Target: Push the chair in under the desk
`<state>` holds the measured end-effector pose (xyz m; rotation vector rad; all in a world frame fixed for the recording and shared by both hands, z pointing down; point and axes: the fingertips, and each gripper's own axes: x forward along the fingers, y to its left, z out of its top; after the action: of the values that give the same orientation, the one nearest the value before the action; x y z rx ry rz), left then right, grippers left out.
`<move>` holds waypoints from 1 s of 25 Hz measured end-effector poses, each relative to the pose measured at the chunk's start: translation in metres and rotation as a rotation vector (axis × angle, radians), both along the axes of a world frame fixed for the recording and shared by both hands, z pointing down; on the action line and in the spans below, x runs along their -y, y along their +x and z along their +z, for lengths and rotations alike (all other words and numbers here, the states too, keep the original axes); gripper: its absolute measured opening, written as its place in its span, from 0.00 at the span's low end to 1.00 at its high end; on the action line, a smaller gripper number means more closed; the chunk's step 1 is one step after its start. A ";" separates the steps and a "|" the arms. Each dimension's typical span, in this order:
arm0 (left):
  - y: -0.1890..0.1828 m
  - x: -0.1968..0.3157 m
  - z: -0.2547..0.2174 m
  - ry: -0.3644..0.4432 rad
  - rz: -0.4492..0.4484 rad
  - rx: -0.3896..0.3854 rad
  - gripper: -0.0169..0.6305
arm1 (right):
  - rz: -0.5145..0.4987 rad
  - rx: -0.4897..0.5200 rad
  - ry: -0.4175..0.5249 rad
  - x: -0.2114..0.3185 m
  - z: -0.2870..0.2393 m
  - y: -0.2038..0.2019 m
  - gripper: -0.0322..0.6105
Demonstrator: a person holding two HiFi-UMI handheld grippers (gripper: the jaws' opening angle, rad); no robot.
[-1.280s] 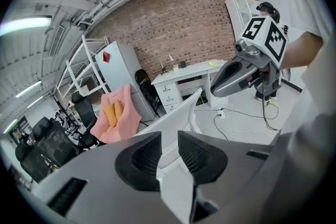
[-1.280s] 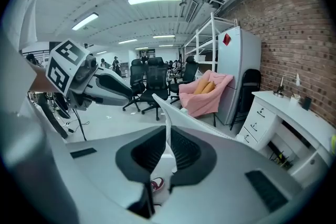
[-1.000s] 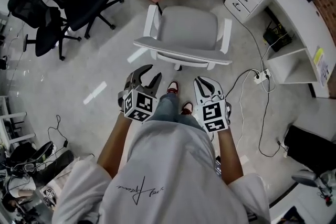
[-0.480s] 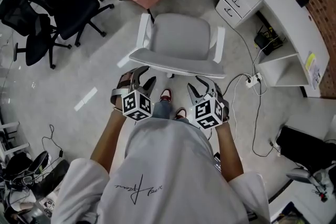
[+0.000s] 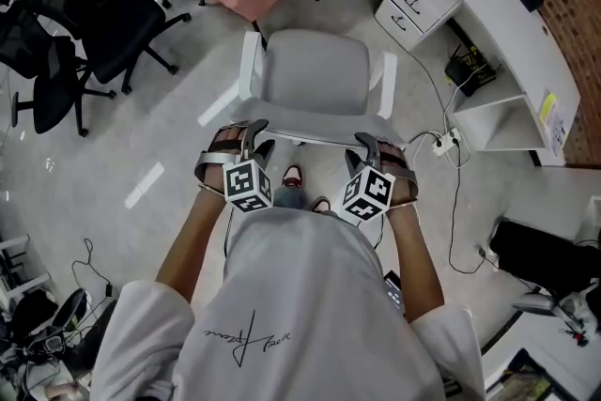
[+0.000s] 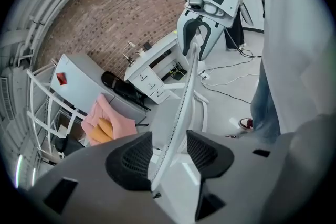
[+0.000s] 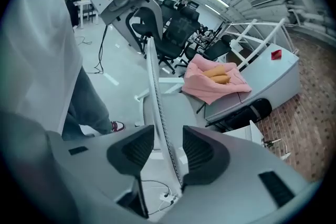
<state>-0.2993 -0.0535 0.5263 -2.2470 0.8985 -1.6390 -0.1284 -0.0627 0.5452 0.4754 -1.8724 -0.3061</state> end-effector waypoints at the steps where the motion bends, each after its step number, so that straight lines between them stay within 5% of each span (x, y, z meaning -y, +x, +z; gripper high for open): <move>1: -0.002 0.001 0.002 -0.006 0.010 0.001 0.32 | -0.009 -0.020 -0.001 0.002 0.004 -0.001 0.32; 9: -0.013 0.002 0.024 -0.044 0.067 -0.020 0.32 | -0.004 -0.125 -0.006 0.006 0.033 -0.002 0.32; 14: -0.017 0.011 0.025 -0.014 0.070 -0.092 0.27 | 0.064 -0.137 0.022 0.012 0.039 -0.004 0.29; 25: -0.013 0.008 0.031 0.033 0.109 -0.095 0.25 | 0.016 -0.163 0.001 0.006 0.044 -0.001 0.26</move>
<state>-0.3127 -0.0612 0.5573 -2.3244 0.8027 -1.4716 -0.1295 -0.0689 0.5894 0.4530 -1.7097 -0.3252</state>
